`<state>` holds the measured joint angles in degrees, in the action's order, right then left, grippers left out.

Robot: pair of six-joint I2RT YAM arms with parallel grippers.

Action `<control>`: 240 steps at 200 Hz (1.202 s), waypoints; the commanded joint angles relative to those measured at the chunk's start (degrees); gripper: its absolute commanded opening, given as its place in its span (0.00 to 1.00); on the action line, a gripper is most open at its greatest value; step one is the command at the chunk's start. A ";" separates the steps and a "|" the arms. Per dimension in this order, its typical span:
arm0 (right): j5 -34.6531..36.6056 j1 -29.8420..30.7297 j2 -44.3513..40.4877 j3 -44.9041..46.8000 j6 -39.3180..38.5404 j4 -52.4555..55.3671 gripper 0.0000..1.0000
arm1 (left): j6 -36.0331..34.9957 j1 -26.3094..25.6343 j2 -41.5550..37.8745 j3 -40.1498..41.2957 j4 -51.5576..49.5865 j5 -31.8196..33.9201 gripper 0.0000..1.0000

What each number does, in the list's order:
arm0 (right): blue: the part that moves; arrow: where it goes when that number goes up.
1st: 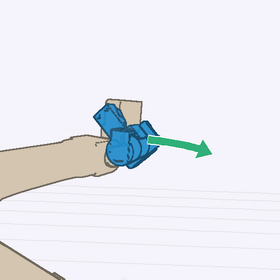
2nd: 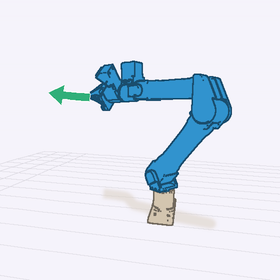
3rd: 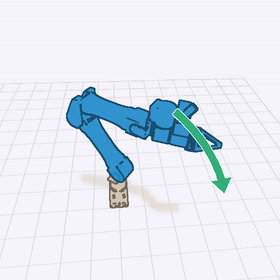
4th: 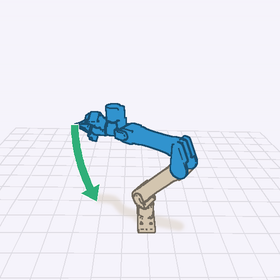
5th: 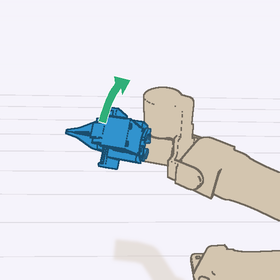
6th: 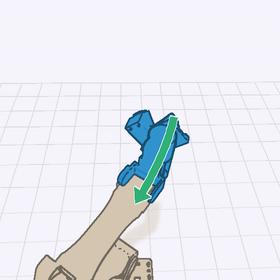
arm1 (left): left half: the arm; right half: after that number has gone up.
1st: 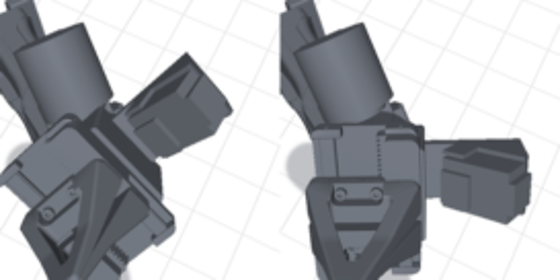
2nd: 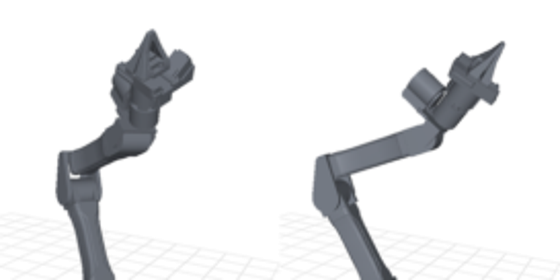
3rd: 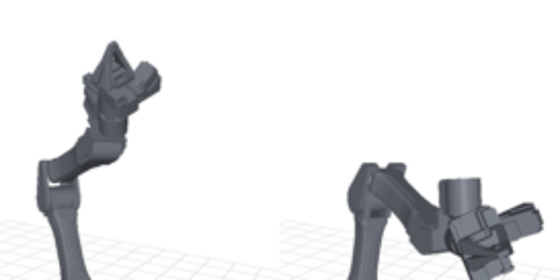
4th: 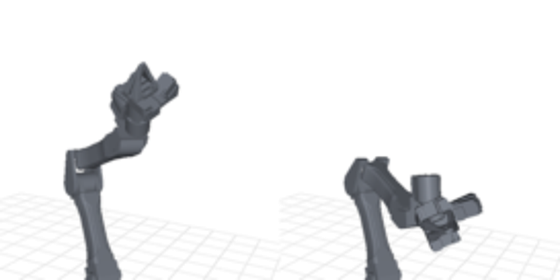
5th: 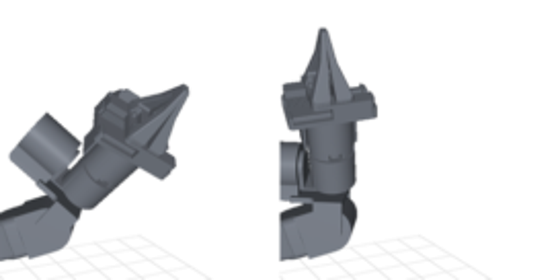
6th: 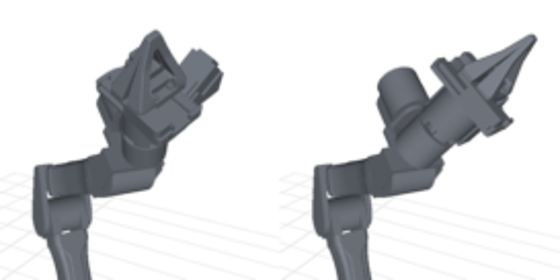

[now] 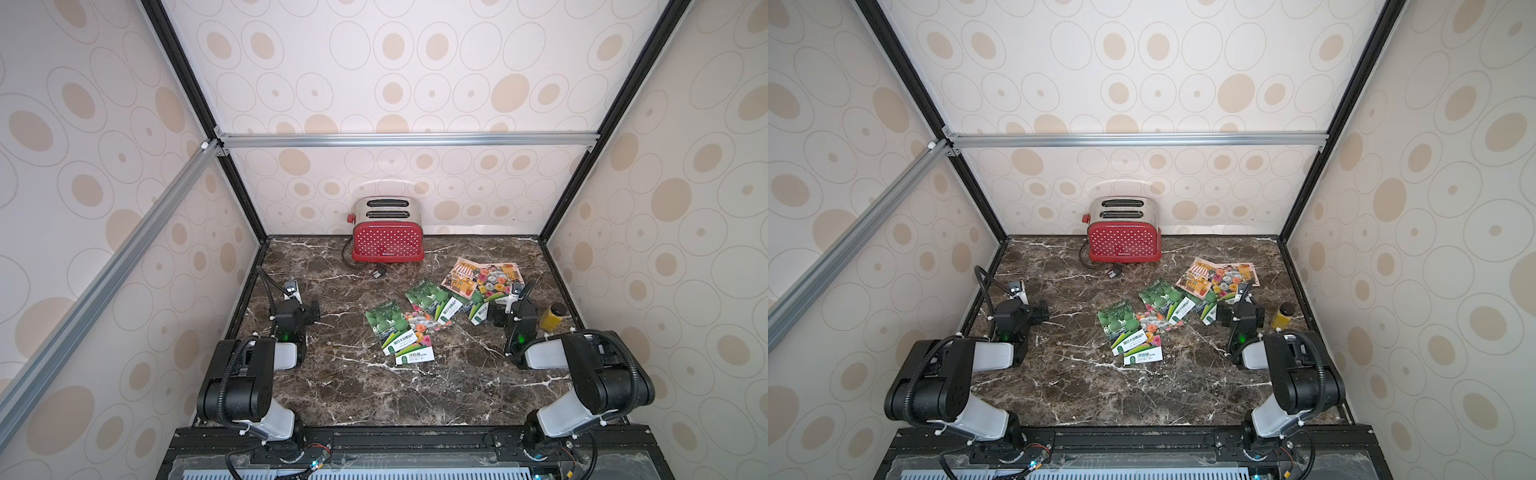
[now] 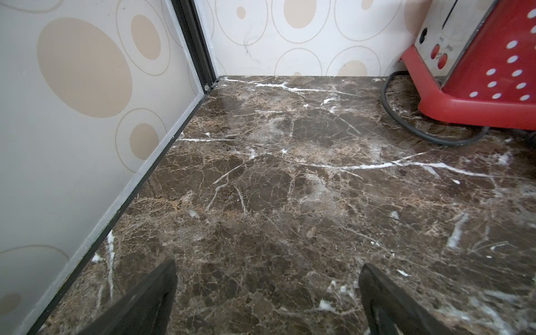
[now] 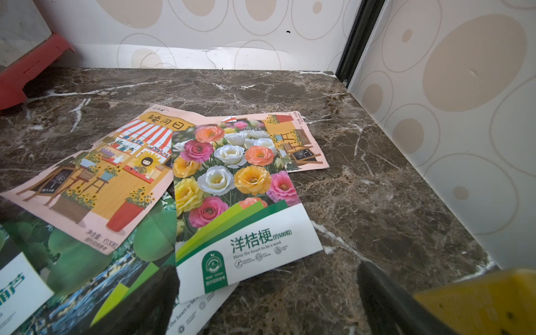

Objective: Arrange the seed packets in a row
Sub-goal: Pick up the seed packet from the center of the board.

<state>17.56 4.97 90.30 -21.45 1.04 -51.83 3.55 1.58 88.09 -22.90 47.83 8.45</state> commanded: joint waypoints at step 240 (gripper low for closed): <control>-50.36 17.98 15.64 -53.62 17.63 71.23 0.91 | 37.29 -17.38 -3.00 -27.65 -60.66 -27.63 0.97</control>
<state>-28.75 21.91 102.08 -72.75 15.79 17.47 35.66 -14.55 83.00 -52.23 -14.24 -16.16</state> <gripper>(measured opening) 0.935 0.980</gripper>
